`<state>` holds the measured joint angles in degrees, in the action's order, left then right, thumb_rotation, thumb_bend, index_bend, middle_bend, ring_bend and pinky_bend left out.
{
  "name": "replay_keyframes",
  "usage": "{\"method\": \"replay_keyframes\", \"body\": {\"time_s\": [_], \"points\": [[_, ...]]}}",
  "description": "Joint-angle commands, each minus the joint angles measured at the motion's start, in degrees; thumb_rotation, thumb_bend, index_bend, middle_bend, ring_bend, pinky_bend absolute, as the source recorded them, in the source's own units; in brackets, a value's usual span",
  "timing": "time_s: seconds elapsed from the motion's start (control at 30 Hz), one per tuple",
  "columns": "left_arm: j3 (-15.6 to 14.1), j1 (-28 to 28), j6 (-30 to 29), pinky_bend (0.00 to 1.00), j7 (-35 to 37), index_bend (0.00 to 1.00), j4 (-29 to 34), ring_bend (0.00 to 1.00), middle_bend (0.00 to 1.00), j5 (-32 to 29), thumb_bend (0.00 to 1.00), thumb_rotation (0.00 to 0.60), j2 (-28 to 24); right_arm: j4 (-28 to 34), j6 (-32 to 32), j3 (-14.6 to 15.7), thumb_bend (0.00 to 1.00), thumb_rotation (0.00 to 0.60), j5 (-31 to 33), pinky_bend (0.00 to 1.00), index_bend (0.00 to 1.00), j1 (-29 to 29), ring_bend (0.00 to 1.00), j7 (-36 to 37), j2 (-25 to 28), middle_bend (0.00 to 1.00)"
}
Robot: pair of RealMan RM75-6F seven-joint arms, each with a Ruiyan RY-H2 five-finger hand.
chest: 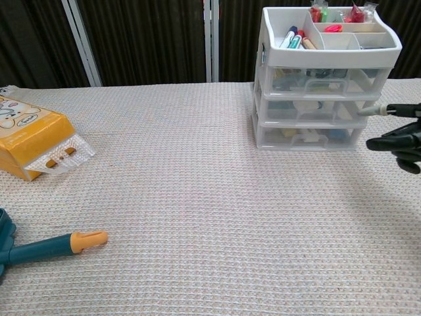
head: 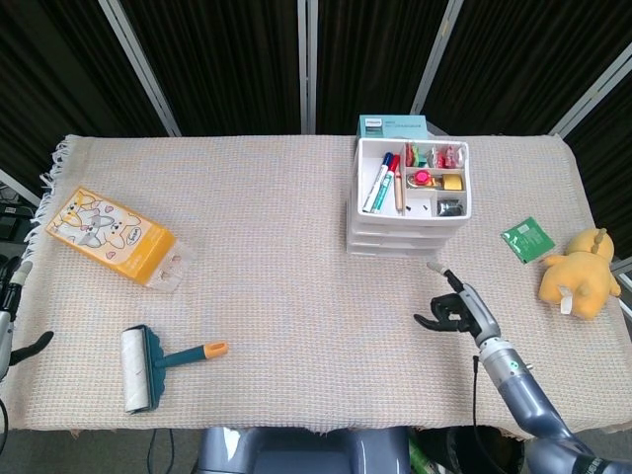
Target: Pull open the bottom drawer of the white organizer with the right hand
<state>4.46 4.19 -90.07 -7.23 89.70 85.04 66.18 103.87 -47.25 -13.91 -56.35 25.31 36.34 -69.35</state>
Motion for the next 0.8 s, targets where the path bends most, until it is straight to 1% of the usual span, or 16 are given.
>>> {"method": "replay_keyframes", "body": {"time_s": [0.03,0.13,0.27,0.4,0.53,0.67,0.8], "points": [[0.1,0.0,0.0,0.00,0.5,0.00,-0.1,0.00,0.00,0.0,0.12,0.600,-0.1,-3.1,5.0,-1.7,0.14,0.600,5.3,0.75,0.16,3.0,0.84,0.6,-3.3,0.84],[0.1,0.0,0.2,0.00,0.7,0.00,-0.2,0.00,0.00,-0.1,0.12,0.600,-0.1,-4.5,7.0,-2.2,0.14,0.600,6.5,0.75,0.16,3.5,0.84,1.8,-4.2,0.84],[0.1,0.2,0.9,0.00,0.6,0.00,-0.4,0.00,0.00,-0.4,0.12,0.600,0.0,-8.0,10.7,-2.9,0.14,0.600,8.4,0.75,0.16,4.6,0.84,3.4,-6.1,0.84],[0.3,0.3,1.1,0.00,0.5,0.00,-0.3,0.00,0.00,-0.7,0.12,0.600,0.0,-11.1,16.0,-4.7,0.14,0.600,10.2,0.75,0.16,5.8,0.84,6.6,-8.0,0.84],[0.3,0.3,1.2,0.00,0.5,0.00,-0.2,0.00,0.00,-0.7,0.12,0.600,-0.1,-14.0,19.1,-6.1,0.14,0.600,10.3,0.75,0.17,6.4,0.84,8.3,-9.5,0.84],[0.2,0.4,1.7,0.00,1.6,0.00,0.0,0.00,0.00,-0.9,0.12,0.600,-0.5,-15.8,20.9,-8.2,0.15,0.600,9.6,0.75,0.19,6.0,0.84,10.6,-11.2,0.84],[0.6,0.5,1.8,0.00,1.0,0.00,0.0,0.00,0.00,-1.5,0.12,0.600,-0.4,-18.0,24.4,-10.0,0.15,0.600,9.0,0.75,0.19,6.0,0.84,12.8,-12.4,0.84]]}}
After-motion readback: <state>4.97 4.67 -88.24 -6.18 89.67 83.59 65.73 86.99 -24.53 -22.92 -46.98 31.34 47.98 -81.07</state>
